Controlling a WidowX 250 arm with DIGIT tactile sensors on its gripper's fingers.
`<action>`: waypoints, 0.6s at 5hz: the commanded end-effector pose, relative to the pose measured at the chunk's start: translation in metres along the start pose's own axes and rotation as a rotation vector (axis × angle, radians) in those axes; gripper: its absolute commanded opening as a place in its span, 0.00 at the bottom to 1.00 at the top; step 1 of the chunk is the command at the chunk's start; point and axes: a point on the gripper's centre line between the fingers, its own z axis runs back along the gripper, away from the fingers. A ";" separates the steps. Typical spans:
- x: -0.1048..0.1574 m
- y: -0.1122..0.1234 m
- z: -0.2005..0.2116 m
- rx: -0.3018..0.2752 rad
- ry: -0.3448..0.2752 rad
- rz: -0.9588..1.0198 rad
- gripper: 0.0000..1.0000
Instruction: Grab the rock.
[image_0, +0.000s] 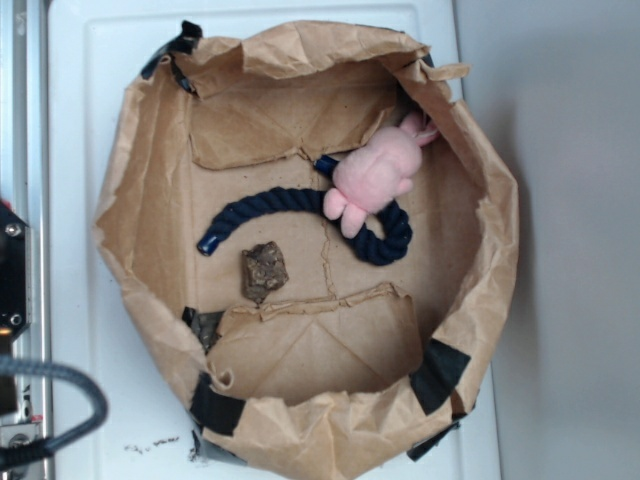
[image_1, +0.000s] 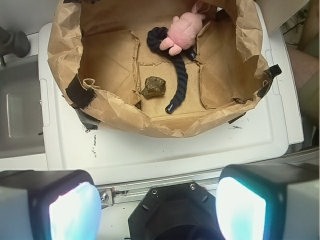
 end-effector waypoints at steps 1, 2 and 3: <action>0.028 -0.015 -0.006 0.010 -0.027 0.003 1.00; 0.050 -0.027 -0.010 0.037 -0.042 0.003 1.00; 0.064 -0.035 -0.013 0.039 -0.040 0.002 1.00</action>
